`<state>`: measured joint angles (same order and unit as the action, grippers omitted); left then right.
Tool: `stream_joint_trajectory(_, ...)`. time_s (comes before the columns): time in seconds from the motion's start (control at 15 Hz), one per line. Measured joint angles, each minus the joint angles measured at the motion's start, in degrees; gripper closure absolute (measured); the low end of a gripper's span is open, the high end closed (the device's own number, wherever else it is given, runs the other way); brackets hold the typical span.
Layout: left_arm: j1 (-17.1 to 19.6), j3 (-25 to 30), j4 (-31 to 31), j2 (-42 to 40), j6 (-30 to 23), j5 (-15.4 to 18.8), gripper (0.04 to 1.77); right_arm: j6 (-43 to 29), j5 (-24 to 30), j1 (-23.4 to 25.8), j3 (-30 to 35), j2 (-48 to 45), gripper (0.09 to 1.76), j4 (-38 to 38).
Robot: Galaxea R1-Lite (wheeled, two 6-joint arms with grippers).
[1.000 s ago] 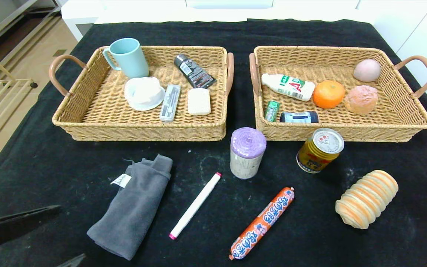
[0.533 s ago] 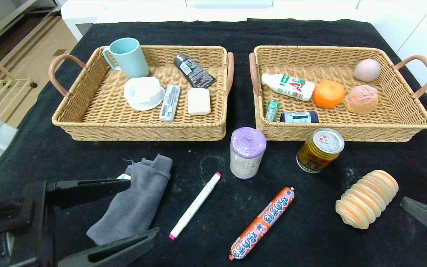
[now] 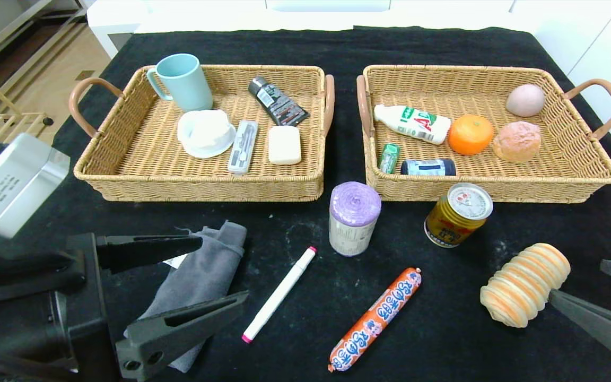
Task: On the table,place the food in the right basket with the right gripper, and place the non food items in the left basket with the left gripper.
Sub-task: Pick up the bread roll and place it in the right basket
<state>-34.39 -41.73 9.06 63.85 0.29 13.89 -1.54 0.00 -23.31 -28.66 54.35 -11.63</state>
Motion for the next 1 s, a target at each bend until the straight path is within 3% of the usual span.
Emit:
stream_joint_trajectory(0.2, 0.0, 0.1, 0.0, 0.0, 0.0, 0.0, 0.09, -0.4, -2.0, 0.4, -0.3, 0.3, 0.14, 0.4)
stream_joint_trajectory(0.4, 0.0, 0.1, 0.0, -0.2, 0.1, 0.0, 0.09, -1.5, -10.8, 0.3, -2.3, 2.7, 0.14, 1.6)
stream_joint_trajectory(0.67, 0.1, 0.2, 0.0, -0.2, 0.1, -0.2, 0.09, -19.3, -19.2, -0.3, -11.7, 9.4, 0.14, 15.9)
stream_joint_trajectory(0.8, 0.2, 0.2, 0.0, -0.2, 0.3, -1.1, 0.09, -27.6, -19.7, -0.5, -18.4, 13.1, 0.14, 25.9)
stream_joint_trajectory(1.0, 0.2, 0.2, 0.0, -0.2, 0.7, -1.1, 0.09, -36.2, -18.7, -0.7, -26.0, 18.1, 0.14, 33.3)
